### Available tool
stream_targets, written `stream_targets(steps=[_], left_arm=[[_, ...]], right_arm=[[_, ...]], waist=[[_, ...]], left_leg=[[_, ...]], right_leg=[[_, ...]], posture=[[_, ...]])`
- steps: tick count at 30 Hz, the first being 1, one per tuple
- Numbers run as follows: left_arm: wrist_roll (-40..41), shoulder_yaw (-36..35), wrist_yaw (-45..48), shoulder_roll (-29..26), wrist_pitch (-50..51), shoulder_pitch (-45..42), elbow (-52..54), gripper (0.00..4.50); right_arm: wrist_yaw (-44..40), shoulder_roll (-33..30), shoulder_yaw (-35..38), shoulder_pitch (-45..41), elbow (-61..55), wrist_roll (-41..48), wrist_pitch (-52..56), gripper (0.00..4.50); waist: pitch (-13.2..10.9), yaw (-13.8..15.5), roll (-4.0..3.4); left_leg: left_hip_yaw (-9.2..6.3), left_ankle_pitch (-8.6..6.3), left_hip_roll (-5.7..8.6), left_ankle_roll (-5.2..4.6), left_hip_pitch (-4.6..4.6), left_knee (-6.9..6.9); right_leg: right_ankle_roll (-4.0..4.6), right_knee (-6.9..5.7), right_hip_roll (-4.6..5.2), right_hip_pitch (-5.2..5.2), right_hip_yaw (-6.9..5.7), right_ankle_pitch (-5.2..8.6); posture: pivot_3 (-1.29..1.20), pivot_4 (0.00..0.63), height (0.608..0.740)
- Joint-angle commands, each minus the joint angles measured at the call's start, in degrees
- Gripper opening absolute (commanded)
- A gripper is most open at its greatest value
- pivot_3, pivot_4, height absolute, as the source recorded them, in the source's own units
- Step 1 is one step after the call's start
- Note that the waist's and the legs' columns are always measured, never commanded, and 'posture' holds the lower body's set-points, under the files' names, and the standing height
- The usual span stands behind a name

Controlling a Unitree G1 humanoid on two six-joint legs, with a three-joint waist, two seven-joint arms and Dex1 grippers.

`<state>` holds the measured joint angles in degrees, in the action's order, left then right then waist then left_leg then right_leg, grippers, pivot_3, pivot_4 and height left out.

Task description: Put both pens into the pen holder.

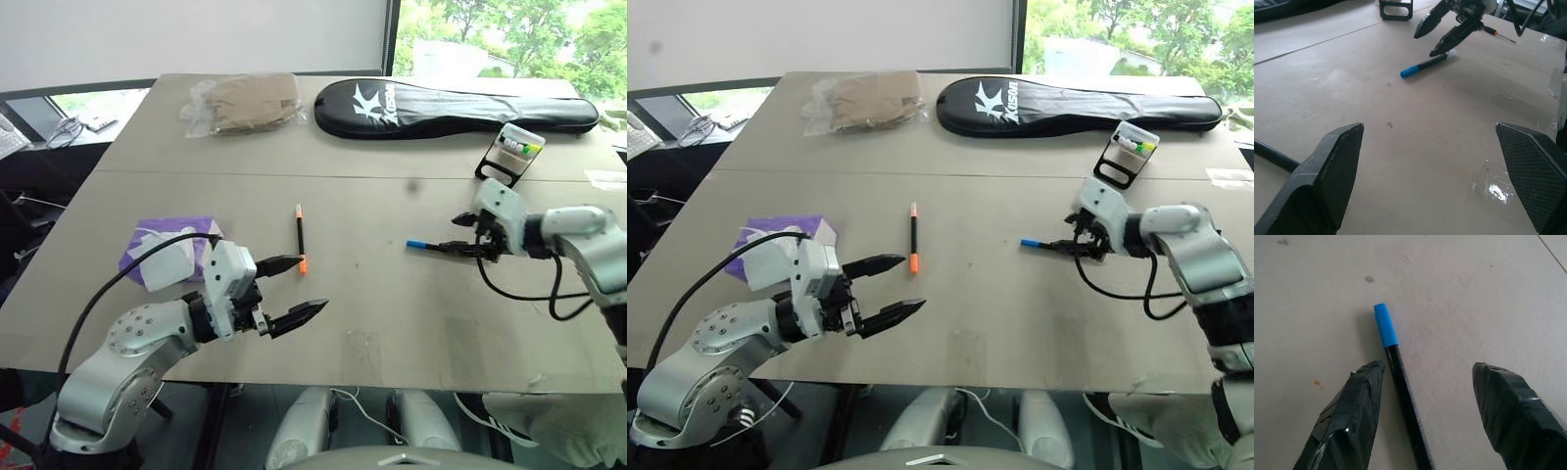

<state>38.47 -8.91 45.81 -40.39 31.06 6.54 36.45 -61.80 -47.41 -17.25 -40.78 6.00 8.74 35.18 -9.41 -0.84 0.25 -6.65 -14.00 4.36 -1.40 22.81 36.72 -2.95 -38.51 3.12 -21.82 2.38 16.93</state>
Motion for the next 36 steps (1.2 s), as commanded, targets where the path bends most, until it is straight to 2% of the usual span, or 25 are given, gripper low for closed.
stream_targets(steps=[1,6,9,14,20,22,25,29,36], left_arm=[[0.29,-0.76,-0.70,-0.12,-0.50,1.88,3.36,4.50],[-1.29,0.78,-2.17,1.13,-1.62,4.48,4.67,4.50],[-1.65,1.09,-2.34,1.46,-1.79,4.59,4.61,4.50],[-1.29,0.59,-1.83,1.30,-1.98,4.39,3.76,4.50],[-0.55,0.75,-2.02,1.40,-1.64,4.42,4.20,4.50],[-0.27,0.94,-2.38,1.59,-1.37,4.55,4.60,4.50],[-0.44,1.57,-2.54,2.08,-1.51,4.53,4.20,4.50],[-1.15,2.67,-2.43,2.64,-2.03,4.11,3.33,4.50],[-0.95,2.87,-2.32,2.76,-1.91,3.91,3.73,4.50]], right_arm=[[-3.99,1.03,-4.42,-7.14,3.62,-4.25,1.39,3.11],[-7.18,1.53,-14.65,-14.31,5.40,-14.35,4.01,3.11],[-8.24,3.22,-17.13,-17.50,6.35,-17.05,8.22,3.11],[-14.14,4.64,-19.63,-22.26,6.09,-16.22,19.33,3.11],[-15.81,5.90,-19.49,-27.52,8.14,-14.08,28.94,3.11],[-16.35,4.70,-19.71,-27.95,5.77,-13.12,31.73,3.11],[-17.76,1.33,-20.89,-26.45,-3.18,-10.10,37.98,3.11],[-14.99,-0.87,-22.80,-23.92,-10.80,-7.67,42.92,3.11],[-7.01,0.67,-26.31,-22.70,-10.37,-7.12,46.64,3.11]], waist=[[0.00,-0.04,0.01],[0.00,0.26,0.00],[0.00,0.17,0.00],[0.00,0.08,0.00],[0.01,0.05,-0.02],[0.01,0.04,-0.02],[0.01,0.24,-0.02],[0.02,0.06,-0.01],[0.02,-0.02,-0.01]], left_leg=[[0.00,0.00,0.00,0.00,0.01,-0.01],[-0.08,0.00,0.00,0.03,0.07,-0.22],[-0.08,0.00,0.01,0.03,0.13,-0.23],[-0.07,0.00,0.01,0.04,0.17,-0.28],[-0.06,0.01,0.01,0.05,0.51,-0.26],[-0.07,0.01,0.01,0.06,0.93,-0.11],[-0.05,0.01,0.06,0.06,1.08,-0.08],[-0.04,0.01,0.06,0.06,1.12,-0.07],[0.09,0.02,0.06,0.06,1.08,0.13]], right_leg=[[0.00,0.03,0.00,0.00,0.01,0.00],[0.00,0.25,0.01,-0.05,-0.05,0.00],[0.01,0.32,0.03,-0.08,-0.04,0.00],[0.01,0.31,0.02,-0.21,-0.02,-0.01],[0.02,0.23,0.02,-0.58,0.01,-0.01],[0.02,0.08,0.02,-1.02,-0.02,-0.02],[0.02,0.00,0.06,-1.21,-0.01,-0.02],[0.02,-0.02,0.07,-1.23,0.00,-0.02],[0.02,-0.40,0.05,-1.30,0.11,-0.02]], posture=[[0.00,0.150,0.740],[0.00,0.150,0.740],[0.00,0.150,0.740],[0.00,0.150,0.740],[0.00,0.150,0.740],[0.00,0.150,0.740],[0.00,0.150,0.740],[0.00,0.150,0.740],[0.00,0.150,0.740]])
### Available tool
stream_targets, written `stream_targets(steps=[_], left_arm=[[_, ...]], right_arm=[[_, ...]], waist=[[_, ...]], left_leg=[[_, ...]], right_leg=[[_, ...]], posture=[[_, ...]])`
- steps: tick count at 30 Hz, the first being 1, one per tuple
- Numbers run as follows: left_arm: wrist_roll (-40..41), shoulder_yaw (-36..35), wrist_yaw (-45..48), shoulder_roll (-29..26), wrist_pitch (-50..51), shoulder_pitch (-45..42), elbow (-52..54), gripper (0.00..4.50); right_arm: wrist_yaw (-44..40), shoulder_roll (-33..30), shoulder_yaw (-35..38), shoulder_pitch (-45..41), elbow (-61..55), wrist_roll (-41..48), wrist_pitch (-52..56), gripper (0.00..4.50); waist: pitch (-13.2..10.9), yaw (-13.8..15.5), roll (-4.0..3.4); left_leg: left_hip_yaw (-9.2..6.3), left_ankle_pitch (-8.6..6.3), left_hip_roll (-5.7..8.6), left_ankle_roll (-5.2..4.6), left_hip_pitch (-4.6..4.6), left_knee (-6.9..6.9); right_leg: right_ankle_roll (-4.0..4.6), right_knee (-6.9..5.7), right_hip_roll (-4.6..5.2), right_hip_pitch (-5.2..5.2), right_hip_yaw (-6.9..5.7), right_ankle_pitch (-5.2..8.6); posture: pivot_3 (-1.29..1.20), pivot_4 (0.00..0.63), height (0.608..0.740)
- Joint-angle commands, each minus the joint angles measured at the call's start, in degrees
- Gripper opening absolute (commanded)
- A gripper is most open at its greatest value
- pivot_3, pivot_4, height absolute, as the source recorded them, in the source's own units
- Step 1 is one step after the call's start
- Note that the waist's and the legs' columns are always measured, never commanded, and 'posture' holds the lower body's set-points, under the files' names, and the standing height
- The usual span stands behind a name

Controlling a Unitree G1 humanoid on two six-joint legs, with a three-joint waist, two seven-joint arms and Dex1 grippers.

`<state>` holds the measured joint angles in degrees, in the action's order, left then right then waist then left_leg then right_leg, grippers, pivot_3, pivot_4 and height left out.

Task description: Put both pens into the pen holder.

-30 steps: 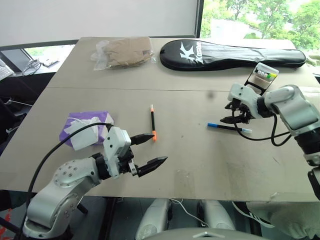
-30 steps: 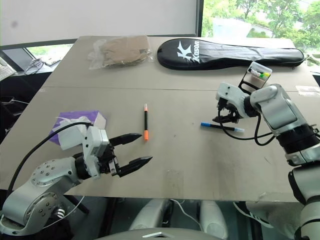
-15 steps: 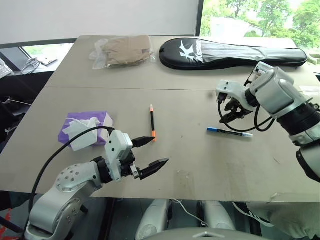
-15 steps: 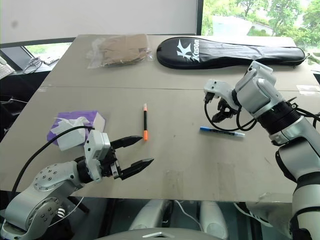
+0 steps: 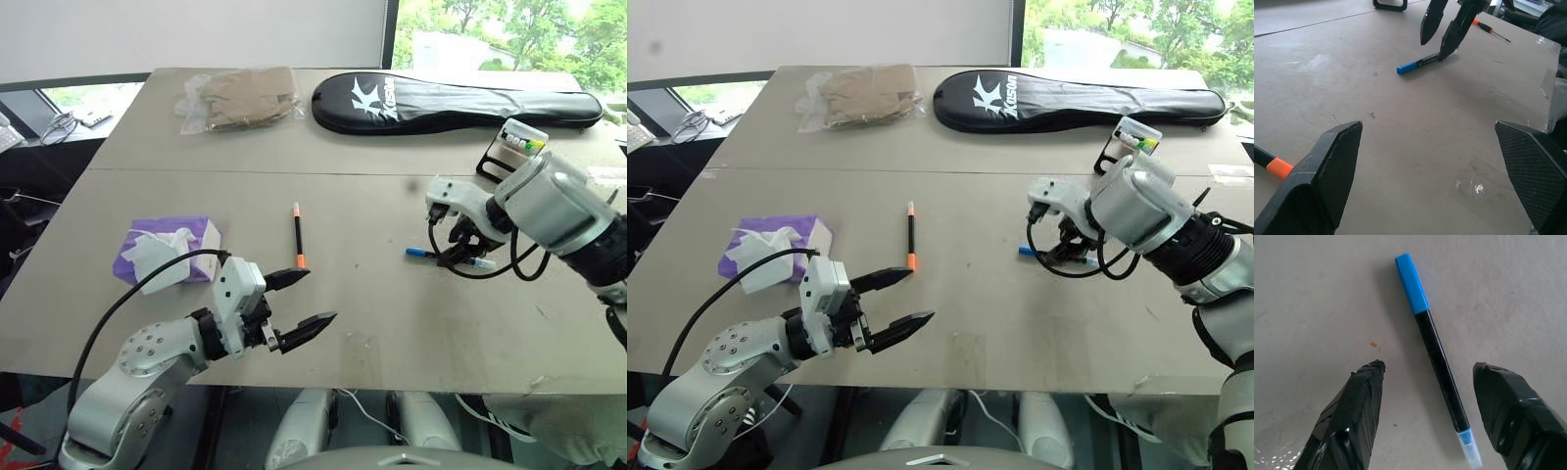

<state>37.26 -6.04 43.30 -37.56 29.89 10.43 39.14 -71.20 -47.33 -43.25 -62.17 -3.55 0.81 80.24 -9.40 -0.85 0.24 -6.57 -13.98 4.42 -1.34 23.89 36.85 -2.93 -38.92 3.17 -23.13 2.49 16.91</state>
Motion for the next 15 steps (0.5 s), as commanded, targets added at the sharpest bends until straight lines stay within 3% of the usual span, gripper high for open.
stream_targets(steps=[1,8,11,15], left_arm=[[0.78,-0.32,0.48,-0.14,-0.68,0.00,1.09,4.50],[3.12,-1.91,2.09,-1.69,-0.26,0.66,2.06,4.50],[2.72,-2.21,1.77,-2.23,-0.59,1.02,2.35,4.50],[2.48,-2.28,1.34,-2.27,-0.84,1.24,2.45,4.50]], right_arm=[[3.62,1.73,-0.81,-1.39,-0.47,0.96,2.28,3.11],[12.22,10.82,-2.58,-2.85,5.57,1.90,4.17,3.11],[13.82,13.11,-5.08,-3.05,9.53,2.19,3.15,2.32],[14.32,13.11,-7.80,-2.55,10.52,1.94,0.69,0.53]], waist=[[0.00,-0.02,0.00],[0.03,-0.24,0.05],[0.12,-0.41,0.15],[0.33,-0.72,0.36]], left_leg=[[0.00,0.00,0.00,0.00,0.00,0.01],[0.01,0.00,-0.01,0.01,-0.01,0.06],[0.00,0.00,-0.01,0.01,-0.08,0.12],[-0.02,0.00,-0.03,0.00,-0.29,0.14]], right_leg=[[0.00,0.00,-0.01,0.00,0.00,0.00],[0.00,-0.02,-0.03,0.00,0.01,-0.01],[0.01,-0.04,-0.04,0.01,0.01,-0.01],[0.09,-0.05,-0.06,0.22,-0.03,-0.07]], posture=[[0.00,0.150,0.740],[0.00,0.150,0.740],[0.00,0.150,0.740],[0.00,0.150,0.740]])
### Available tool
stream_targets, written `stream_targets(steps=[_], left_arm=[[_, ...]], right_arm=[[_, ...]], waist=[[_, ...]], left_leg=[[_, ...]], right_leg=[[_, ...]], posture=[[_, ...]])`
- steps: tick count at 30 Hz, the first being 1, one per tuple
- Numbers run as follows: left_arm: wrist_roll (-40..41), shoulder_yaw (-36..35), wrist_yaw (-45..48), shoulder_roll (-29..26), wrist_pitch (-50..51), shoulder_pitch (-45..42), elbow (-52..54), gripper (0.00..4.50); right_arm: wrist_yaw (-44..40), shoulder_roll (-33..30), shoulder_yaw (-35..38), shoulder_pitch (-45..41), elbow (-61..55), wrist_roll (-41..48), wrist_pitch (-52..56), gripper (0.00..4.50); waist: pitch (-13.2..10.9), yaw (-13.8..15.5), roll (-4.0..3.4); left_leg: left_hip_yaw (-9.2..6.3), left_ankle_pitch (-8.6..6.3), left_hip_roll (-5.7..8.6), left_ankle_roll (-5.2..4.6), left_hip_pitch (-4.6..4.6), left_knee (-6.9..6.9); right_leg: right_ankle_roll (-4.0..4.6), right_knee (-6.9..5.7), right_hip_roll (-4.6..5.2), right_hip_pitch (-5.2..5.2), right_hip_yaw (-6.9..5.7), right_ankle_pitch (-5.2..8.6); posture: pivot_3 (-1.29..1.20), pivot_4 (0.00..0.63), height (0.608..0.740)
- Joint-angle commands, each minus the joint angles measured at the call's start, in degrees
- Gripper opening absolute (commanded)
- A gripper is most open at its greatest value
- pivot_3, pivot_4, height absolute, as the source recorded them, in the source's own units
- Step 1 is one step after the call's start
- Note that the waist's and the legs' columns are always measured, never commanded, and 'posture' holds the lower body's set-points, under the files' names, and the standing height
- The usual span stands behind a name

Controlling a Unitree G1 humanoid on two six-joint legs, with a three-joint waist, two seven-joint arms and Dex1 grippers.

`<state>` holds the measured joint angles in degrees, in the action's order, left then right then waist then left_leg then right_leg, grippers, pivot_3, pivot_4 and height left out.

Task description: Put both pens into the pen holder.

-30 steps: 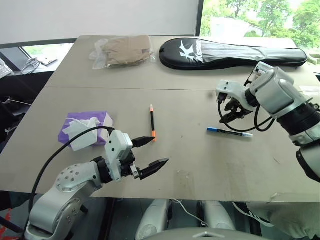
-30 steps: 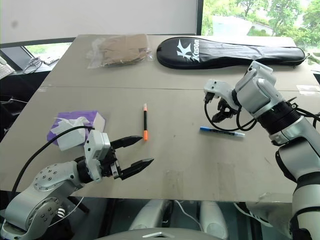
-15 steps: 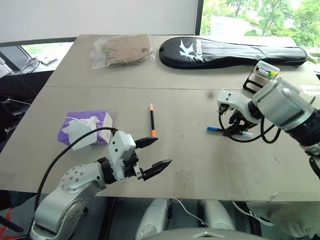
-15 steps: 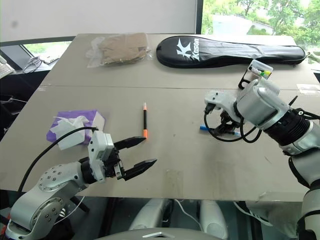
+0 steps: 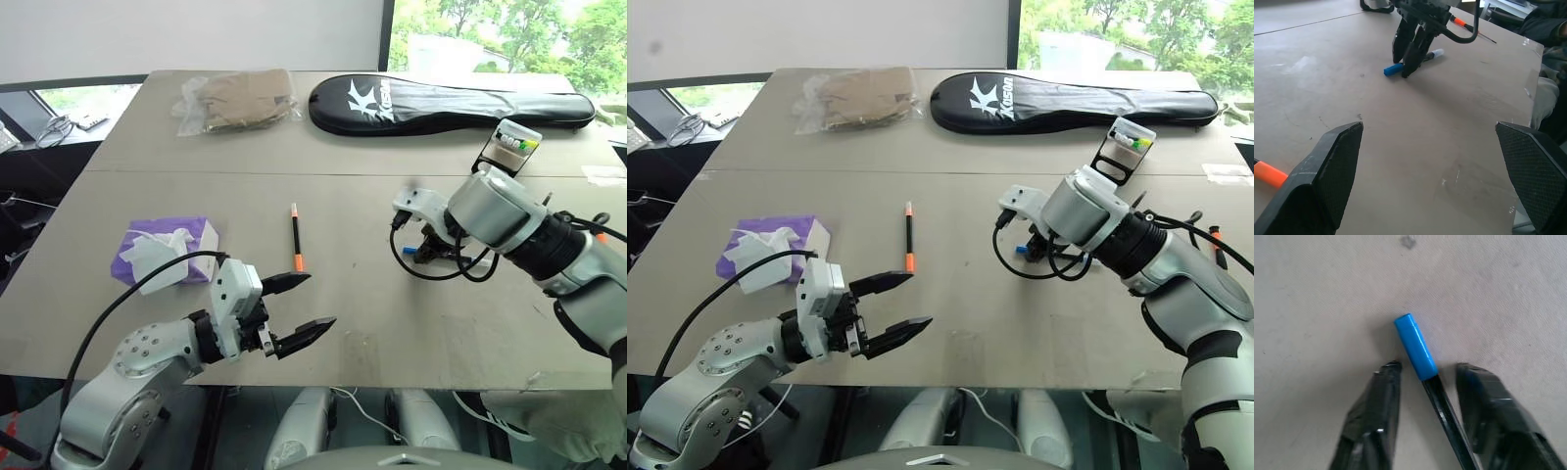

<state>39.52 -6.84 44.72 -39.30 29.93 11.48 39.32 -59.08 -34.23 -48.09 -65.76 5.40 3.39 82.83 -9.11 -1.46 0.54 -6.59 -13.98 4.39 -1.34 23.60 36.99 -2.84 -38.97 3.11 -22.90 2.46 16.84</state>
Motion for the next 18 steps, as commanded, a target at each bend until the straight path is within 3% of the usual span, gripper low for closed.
stream_targets(steps=[1,5,8,10,14,18], left_arm=[[0.16,-1.61,-0.21,-0.41,-1.04,0.45,2.29,4.50],[0.01,-1.91,-0.41,-0.12,-1.70,1.52,2.45,4.50],[-0.42,-2.65,-0.45,0.57,-2.86,3.14,2.25,4.50],[-0.58,-3.45,-0.62,1.26,-3.82,4.40,1.97,4.50],[-1.49,-3.64,-0.64,1.88,-5.57,5.68,1.71,4.50],[-1.80,-2.12,-1.17,2.61,-5.90,3.46,1.18,4.50]], right_arm=[[2.43,-0.37,-3.35,1.44,0.84,-1.01,-3.25,0.07],[4.30,-2.08,-1.71,3.34,-1.31,-2.35,-9.79,0.07],[5.32,-5.09,8.67,7.31,-5.45,-1.17,-21.96,0.07],[6.89,-1.35,24.18,7.51,-4.41,5.43,-19.98,0.07],[11.90,6.01,52.64,6.29,1.34,18.59,-26.83,0.07],[21.04,5.09,59.44,7.12,5.33,13.19,-45.89,0.07]], waist=[[0.07,-0.14,0.10],[0.07,-0.16,0.11],[0.09,-0.15,0.16],[-0.04,-0.45,-0.03],[-0.11,-0.69,-0.13],[-0.11,0.74,-0.12]], left_leg=[[-0.03,-0.01,0.00,-0.01,-0.14,0.00],[-0.03,-0.14,0.00,-0.24,-0.89,-0.01],[-0.16,-0.14,-0.01,-0.24,-1.01,0.01],[-0.10,-0.14,0.00,-0.24,-0.95,0.02],[-0.06,-0.12,-0.04,-0.21,-0.73,-0.16],[-0.09,-0.03,-0.03,-0.05,-0.71,-0.38]], right_leg=[[0.04,0.01,0.00,0.18,-0.03,-0.03],[0.03,0.06,0.00,0.91,-0.03,-0.10],[0.03,0.10,-0.02,1.09,-0.13,-0.10],[0.01,0.09,-0.01,1.03,-0.07,-0.12],[0.01,-0.01,-0.08,0.74,0.01,-0.12],[0.02,0.23,-0.03,0.69,-0.09,-0.11]], posture=[[0.00,0.150,0.740],[0.00,0.150,0.740],[0.00,0.150,0.740],[0.00,0.150,0.740],[0.00,0.150,0.740],[0.00,0.150,0.740]])
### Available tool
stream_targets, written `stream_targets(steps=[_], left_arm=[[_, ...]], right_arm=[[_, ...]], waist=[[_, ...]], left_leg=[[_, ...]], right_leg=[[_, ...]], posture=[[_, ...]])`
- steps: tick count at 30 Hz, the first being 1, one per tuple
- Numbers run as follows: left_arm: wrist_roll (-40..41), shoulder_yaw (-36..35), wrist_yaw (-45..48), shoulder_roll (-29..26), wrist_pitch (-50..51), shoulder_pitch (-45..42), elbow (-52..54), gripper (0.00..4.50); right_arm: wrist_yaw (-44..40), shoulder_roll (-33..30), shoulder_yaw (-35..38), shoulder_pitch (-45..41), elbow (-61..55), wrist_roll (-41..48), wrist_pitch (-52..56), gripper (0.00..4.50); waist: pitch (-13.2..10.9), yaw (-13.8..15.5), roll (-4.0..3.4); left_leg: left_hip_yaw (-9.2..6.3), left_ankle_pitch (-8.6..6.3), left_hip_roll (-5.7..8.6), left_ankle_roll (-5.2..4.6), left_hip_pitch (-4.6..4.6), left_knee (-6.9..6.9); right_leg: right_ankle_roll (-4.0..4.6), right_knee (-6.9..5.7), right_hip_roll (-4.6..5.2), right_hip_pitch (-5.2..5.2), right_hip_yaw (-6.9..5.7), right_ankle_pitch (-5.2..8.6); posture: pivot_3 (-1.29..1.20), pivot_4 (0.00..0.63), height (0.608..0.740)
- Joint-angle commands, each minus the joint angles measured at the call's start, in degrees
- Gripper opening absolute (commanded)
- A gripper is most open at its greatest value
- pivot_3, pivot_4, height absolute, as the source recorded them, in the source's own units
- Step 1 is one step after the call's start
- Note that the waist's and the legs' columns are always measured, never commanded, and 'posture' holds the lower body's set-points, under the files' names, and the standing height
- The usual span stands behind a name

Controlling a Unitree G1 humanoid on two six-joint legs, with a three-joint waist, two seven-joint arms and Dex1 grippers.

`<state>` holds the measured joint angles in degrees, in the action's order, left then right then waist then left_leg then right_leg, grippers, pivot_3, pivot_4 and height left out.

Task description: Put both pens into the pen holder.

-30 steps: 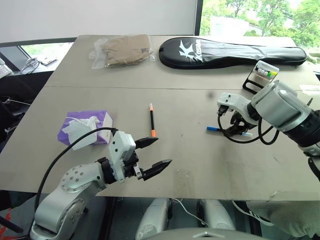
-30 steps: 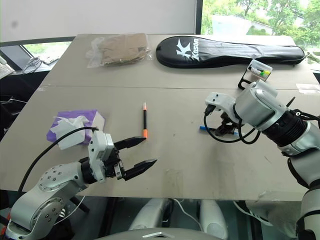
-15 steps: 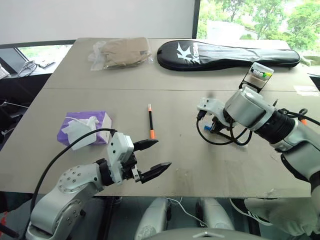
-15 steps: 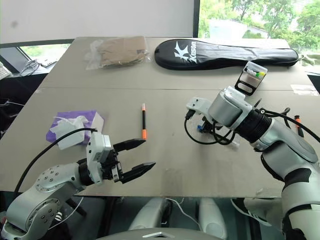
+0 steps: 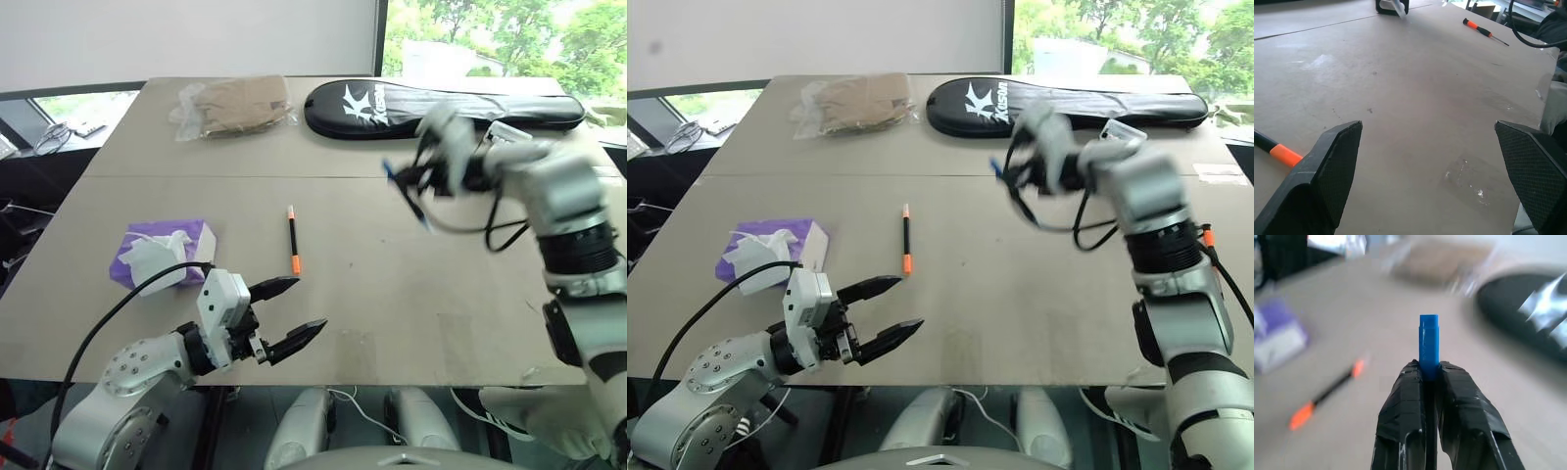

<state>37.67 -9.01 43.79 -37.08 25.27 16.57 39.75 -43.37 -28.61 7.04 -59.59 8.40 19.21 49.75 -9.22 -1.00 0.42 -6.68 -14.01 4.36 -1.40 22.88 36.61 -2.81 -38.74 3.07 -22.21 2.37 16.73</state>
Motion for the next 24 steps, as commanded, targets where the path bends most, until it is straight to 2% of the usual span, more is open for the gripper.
stream_targets(steps=[1,3,5,7,12,17,24], left_arm=[[0.14,0.24,-0.18,0.47,-1.09,-2.30,0.41,4.50],[-0.36,0.86,0.46,0.22,-1.04,-3.71,-0.40,4.50],[-0.72,1.55,1.07,-0.12,-0.83,-5.93,-1.51,4.50],[-0.80,1.87,1.03,-0.49,-0.24,-8.70,-2.44,4.50],[-0.77,1.16,0.80,-1.04,0.12,-10.55,-3.16,4.50],[-0.56,1.07,-1.03,-0.69,0.60,-8.60,-0.50,4.50],[2.09,0.16,-1.80,0.20,-0.12,-8.30,1.71,4.50]], right_arm=[[5.99,-0.32,5.09,1.01,3.72,-3.10,-17.16,0.07],[6.92,0.02,4.95,0.60,7.57,-4.32,-23.94,0.07],[8.31,1.99,6.30,-0.47,14.52,-4.70,-35.40,0.07],[9.91,2.35,5.15,-2.08,24.65,-8.27,-48.13,0.07],[11.92,1.38,1.70,-4.79,41.13,-15.24,-69.31,0.07],[15.93,0.13,1.89,-7.53,50.46,-17.44,-78.75,0.07],[16.57,0.76,2.53,-9.52,54.89,-16.48,-81.19,0.07]], waist=[[0.00,0.40,0.00],[-0.01,0.19,-0.01],[-0.02,-0.36,-0.03],[-0.02,-0.88,-0.04],[-0.04,-1.64,-0.05],[-0.07,-1.58,-0.05],[-0.07,-1.50,-0.05]], left_leg=[[0.03,0.01,0.01,0.01,0.01,0.00],[0.16,0.04,0.03,0.06,0.06,-0.01],[0.32,0.05,0.01,0.06,0.04,-0.03],[0.41,0.05,-0.04,0.06,-0.03,-0.06],[0.54,0.07,-0.08,0.08,-0.06,-0.06],[0.73,0.08,-0.16,0.09,0.05,-0.08],[0.91,0.08,-0.40,0.09,0.01,-0.08]], right_leg=[[0.00,0.04,0.02,0.01,0.00,0.00],[-0.01,0.11,0.04,0.00,0.06,0.00],[-0.01,-0.02,0.01,-0.06,0.10,0.00],[-0.01,-0.11,-0.05,-0.08,0.13,0.00],[-0.01,-0.14,-0.11,-0.09,0.23,0.00],[-0.01,-0.12,-0.16,-0.29,0.39,0.00],[0.00,-0.15,-0.34,-0.29,0.54,0.00]], posture=[[0.00,0.150,0.740],[0.00,0.150,0.740],[0.00,0.150,0.740],[0.00,0.150,0.740],[0.00,0.150,0.740],[0.00,0.150,0.740],[0.00,0.150,0.740]])
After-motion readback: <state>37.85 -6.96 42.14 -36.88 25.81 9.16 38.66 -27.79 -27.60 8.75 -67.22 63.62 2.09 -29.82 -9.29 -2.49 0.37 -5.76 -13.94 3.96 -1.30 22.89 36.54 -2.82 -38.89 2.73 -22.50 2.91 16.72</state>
